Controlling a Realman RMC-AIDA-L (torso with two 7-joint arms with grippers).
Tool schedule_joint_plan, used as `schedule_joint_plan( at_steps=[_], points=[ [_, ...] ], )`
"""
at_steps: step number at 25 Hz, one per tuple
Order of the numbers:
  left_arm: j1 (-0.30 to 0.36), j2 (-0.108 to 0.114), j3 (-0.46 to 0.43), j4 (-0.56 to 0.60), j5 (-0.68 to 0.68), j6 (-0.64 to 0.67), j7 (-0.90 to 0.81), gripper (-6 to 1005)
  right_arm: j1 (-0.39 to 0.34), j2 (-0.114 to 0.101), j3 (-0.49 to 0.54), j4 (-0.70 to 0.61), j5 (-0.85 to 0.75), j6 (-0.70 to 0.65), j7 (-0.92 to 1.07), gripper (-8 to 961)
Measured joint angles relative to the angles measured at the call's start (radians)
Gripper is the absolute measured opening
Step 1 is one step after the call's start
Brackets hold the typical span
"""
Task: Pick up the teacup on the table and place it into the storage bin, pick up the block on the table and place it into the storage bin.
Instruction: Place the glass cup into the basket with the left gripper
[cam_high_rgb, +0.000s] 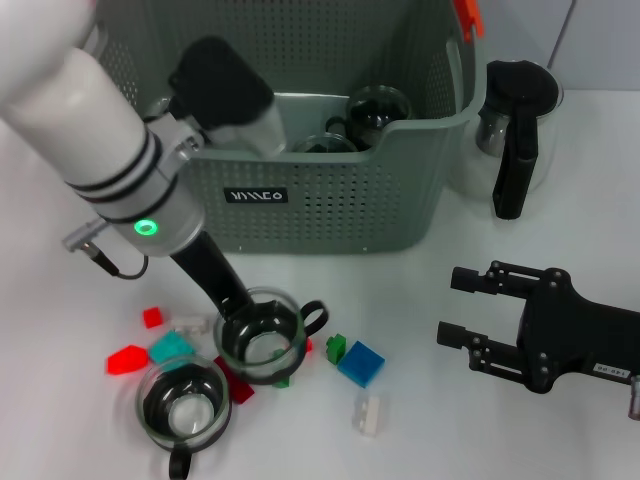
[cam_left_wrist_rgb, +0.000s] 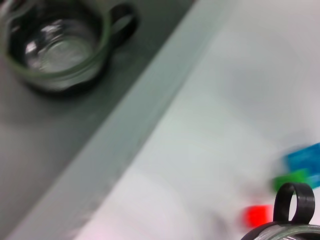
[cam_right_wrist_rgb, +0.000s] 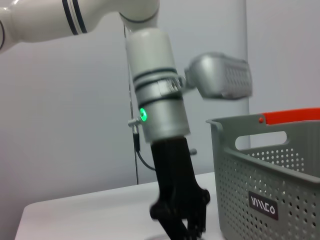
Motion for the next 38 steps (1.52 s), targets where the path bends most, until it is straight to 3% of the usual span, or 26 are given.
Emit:
schedule_joint_plan(
  at_steps=[6, 11, 14, 17, 22, 28, 35, 38],
  points=[
    [0.022, 0.005, -0.206, -0.108, -0.131, 0.171, 0.102, 39, -0.001, 0.0, 0.0, 0.0, 0.0, 0.0, 0.0, 627],
    [0.02, 0.019, -0.434, -0.163, -0.278, 0.288, 0.19, 41, -0.002, 0.001, 0.0, 0.002, 0.0, 0.002, 0.0, 628],
    [0.011, 0.041, -0.53, -0.177, -0.393, 0.282, 0.184, 42, 0.0, 0.002, -0.002, 0.002, 0.0, 0.005, 0.0, 628],
    [-0.018, 0.062, -0.565, -0.18, -0.43, 0.204, 0.131, 43, 0.001, 0.002, -0.003, 0.003, 0.0, 0.003, 0.0, 628],
    [-0.089, 0.082, -0.527, -0.135, -0.425, 0.008, 0.081, 45, 0.001, 0.002, -0.001, 0.003, 0.0, 0.0, 0.0, 628],
    [-0.166, 0.102, -0.404, 0.055, -0.396, -0.328, 0.073, 47, 0.001, 0.002, -0.003, 0.003, 0.0, 0.0, 0.0, 627],
    [-0.198, 0.089, -0.209, 0.267, -0.302, -0.775, 0.135, 50, 0.005, 0.002, 0.0, 0.003, 0.001, 0.0, 0.0, 627],
    [-0.245, 0.085, -0.163, 0.385, -0.239, -0.871, 0.133, 51, 0.001, 0.002, 0.0, 0.003, 0.003, 0.0, 0.0, 627]
  ],
)
